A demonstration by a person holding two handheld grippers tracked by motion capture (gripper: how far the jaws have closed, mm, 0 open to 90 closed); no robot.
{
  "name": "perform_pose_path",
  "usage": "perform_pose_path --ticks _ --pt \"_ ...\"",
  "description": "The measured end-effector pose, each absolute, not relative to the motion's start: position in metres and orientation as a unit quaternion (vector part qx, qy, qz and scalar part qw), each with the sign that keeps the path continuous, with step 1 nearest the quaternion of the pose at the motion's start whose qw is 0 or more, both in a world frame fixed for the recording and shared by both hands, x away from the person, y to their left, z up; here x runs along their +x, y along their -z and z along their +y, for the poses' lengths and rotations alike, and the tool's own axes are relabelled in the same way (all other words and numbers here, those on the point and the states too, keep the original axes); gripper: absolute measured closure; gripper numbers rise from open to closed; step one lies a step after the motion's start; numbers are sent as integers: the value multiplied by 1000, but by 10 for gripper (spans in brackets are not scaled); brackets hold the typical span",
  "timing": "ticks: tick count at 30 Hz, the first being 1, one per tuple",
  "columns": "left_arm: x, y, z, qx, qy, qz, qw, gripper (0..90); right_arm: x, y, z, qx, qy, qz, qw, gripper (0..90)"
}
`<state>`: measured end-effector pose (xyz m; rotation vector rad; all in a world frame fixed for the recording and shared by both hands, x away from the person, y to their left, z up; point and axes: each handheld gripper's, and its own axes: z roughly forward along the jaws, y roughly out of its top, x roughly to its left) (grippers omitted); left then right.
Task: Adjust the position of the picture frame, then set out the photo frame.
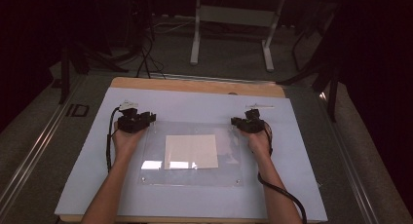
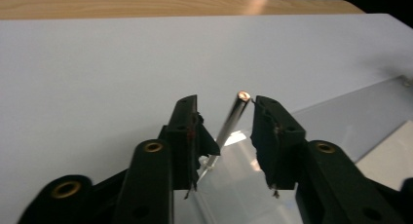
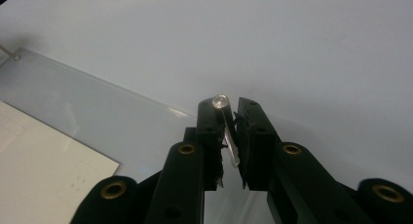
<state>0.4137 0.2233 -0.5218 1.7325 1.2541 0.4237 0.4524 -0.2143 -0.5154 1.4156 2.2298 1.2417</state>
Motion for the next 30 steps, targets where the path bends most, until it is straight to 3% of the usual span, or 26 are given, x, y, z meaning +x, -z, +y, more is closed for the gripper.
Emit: perform_pose_path --ticks 2,9,30 --pt "414 523 223 707 -176 505 463 634 453 516 -214 482 -423 759 110 807" --pt "415 524 216 705 -195 489 475 815 453 516 -215 481 -426 759 107 805" --pt "413 532 218 698 -197 487 486 809 453 519 -216 483 -428 757 102 801"
